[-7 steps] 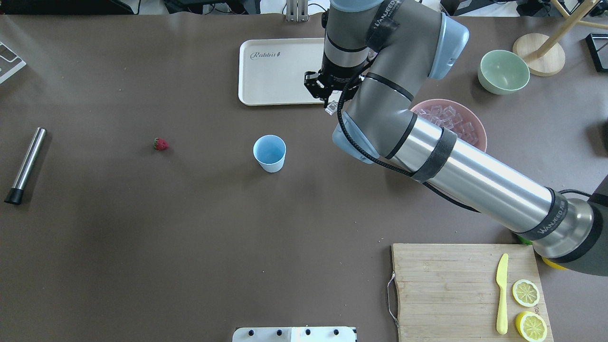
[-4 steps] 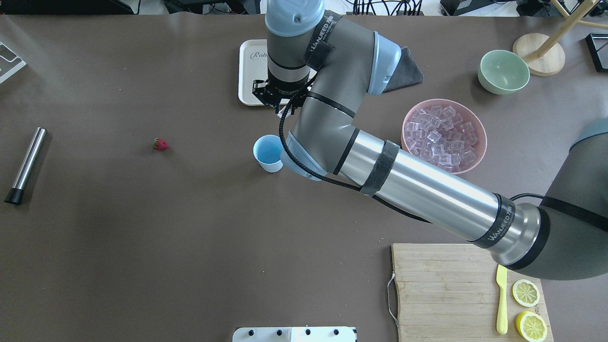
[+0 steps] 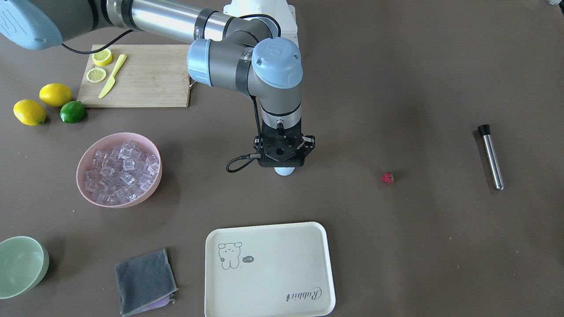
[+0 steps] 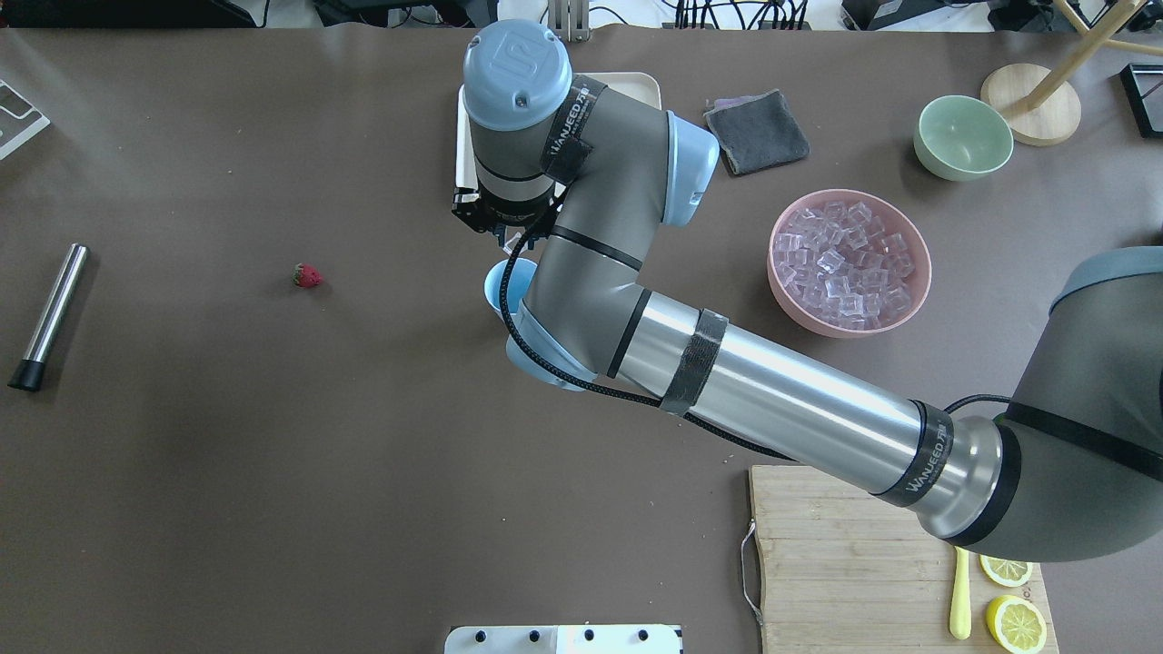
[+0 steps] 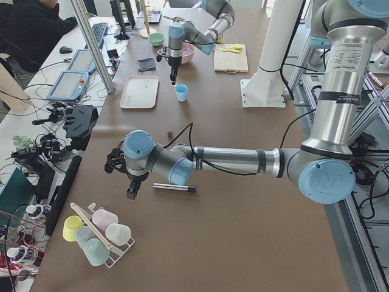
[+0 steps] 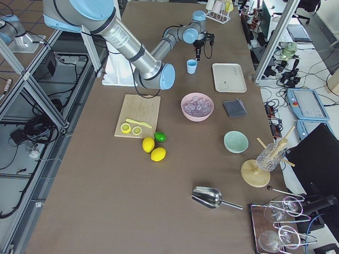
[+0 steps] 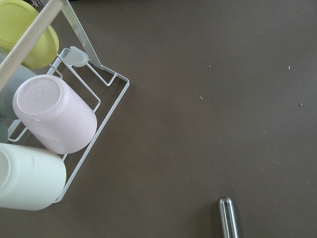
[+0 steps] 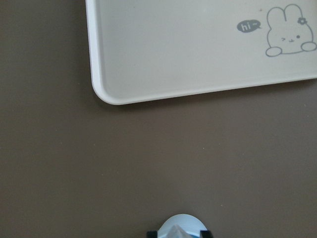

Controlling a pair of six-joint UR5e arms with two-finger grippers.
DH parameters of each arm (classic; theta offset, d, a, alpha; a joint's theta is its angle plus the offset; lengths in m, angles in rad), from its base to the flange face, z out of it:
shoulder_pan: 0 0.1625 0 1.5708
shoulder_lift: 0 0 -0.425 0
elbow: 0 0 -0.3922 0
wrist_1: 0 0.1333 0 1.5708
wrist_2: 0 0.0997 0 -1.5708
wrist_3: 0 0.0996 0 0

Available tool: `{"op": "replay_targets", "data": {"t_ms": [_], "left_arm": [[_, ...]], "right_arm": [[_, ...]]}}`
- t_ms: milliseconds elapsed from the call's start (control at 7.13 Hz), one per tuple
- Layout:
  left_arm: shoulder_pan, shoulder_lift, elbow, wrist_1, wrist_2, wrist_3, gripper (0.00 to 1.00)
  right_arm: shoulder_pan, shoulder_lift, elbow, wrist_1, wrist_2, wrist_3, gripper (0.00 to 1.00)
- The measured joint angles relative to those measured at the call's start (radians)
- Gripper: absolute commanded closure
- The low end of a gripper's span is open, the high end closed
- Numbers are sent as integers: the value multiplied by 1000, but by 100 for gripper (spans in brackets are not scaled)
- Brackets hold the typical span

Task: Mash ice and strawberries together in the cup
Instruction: 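Carry the ice to the light-blue cup with the right gripper and release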

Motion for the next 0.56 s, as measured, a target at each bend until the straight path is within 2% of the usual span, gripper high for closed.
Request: {"op": "replay_targets", "data": {"t_ms": [140,421,561], "left_arm": [[0,1,-1,-1,0,0,2],[2,2,-1,-1,1,0,2],[2,2,-1,-1,1,0,2]], "right_arm": [[-11,-12,11,1,0,5,86],[-21,-23,29,2,1,16,1],[-21,-25,32,2,-2,21,0]]}}
